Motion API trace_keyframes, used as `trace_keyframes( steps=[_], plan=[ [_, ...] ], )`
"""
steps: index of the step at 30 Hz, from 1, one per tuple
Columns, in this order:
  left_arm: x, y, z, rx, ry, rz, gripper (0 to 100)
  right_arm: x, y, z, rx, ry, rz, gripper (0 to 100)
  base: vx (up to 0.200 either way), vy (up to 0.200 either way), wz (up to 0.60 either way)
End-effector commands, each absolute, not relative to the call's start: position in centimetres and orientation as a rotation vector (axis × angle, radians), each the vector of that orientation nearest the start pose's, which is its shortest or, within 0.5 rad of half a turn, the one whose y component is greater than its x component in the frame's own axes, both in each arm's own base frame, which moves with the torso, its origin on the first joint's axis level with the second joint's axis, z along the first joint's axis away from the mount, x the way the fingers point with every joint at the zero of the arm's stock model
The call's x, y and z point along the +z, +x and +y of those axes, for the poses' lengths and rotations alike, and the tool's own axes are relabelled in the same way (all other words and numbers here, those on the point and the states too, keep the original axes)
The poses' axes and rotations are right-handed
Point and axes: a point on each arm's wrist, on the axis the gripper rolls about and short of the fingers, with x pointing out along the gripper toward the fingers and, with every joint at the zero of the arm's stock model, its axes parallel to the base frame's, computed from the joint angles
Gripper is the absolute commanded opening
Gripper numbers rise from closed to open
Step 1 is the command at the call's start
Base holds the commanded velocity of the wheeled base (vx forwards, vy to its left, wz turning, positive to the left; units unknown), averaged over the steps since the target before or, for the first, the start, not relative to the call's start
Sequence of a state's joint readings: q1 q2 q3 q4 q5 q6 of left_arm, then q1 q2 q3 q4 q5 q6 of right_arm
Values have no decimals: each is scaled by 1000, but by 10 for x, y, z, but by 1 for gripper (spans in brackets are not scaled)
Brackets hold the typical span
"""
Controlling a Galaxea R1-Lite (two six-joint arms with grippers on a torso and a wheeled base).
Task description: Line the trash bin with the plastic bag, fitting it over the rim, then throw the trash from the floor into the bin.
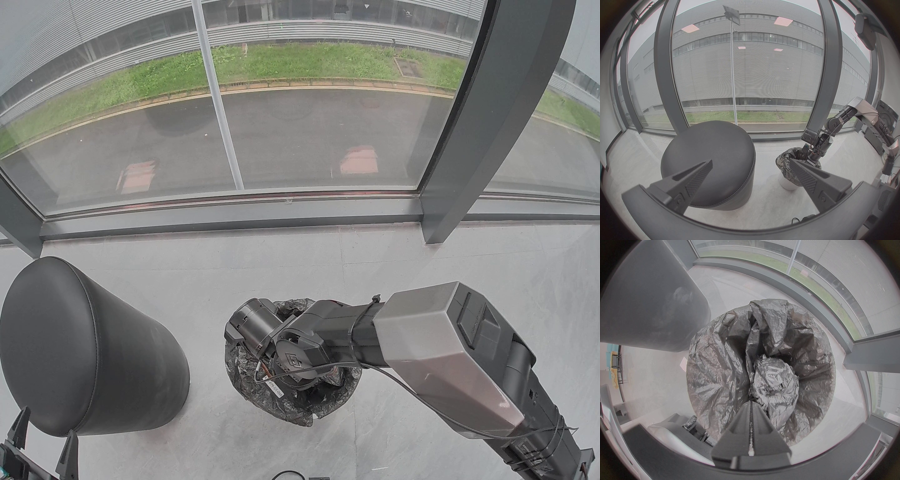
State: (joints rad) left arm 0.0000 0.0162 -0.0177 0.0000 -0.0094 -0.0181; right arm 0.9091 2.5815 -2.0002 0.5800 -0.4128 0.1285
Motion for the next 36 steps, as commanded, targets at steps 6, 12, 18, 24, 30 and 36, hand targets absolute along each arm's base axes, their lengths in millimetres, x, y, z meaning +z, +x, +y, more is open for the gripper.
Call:
trace_keyframes(
  steps=[6, 12, 18, 24, 30, 36],
  plan=[
    [76, -23, 0, -9, -18, 2, 100, 2, 322, 377, 407, -642, 885, 0, 0, 0, 0],
    [76, -23, 0, -9, -18, 2, 100, -15, 330, 375, 399, -683, 869, 0, 0, 0, 0],
    [76, -23, 0, -9, -18, 2, 100, -16, 336, 372, 389, -680, 863, 0, 0, 0, 0],
    [76, -23, 0, -9, -18, 2, 100, -22, 345, 363, 354, -691, 871, 0, 0, 0, 0],
    [76, -23, 0, -9, -18, 2, 100, -38, 358, 361, 351, -680, 830, 0, 0, 0, 0],
    [76, -23, 0, -9, -18, 2, 100, -51, 363, 362, 361, -684, 799, 0, 0, 0, 0]
  ],
)
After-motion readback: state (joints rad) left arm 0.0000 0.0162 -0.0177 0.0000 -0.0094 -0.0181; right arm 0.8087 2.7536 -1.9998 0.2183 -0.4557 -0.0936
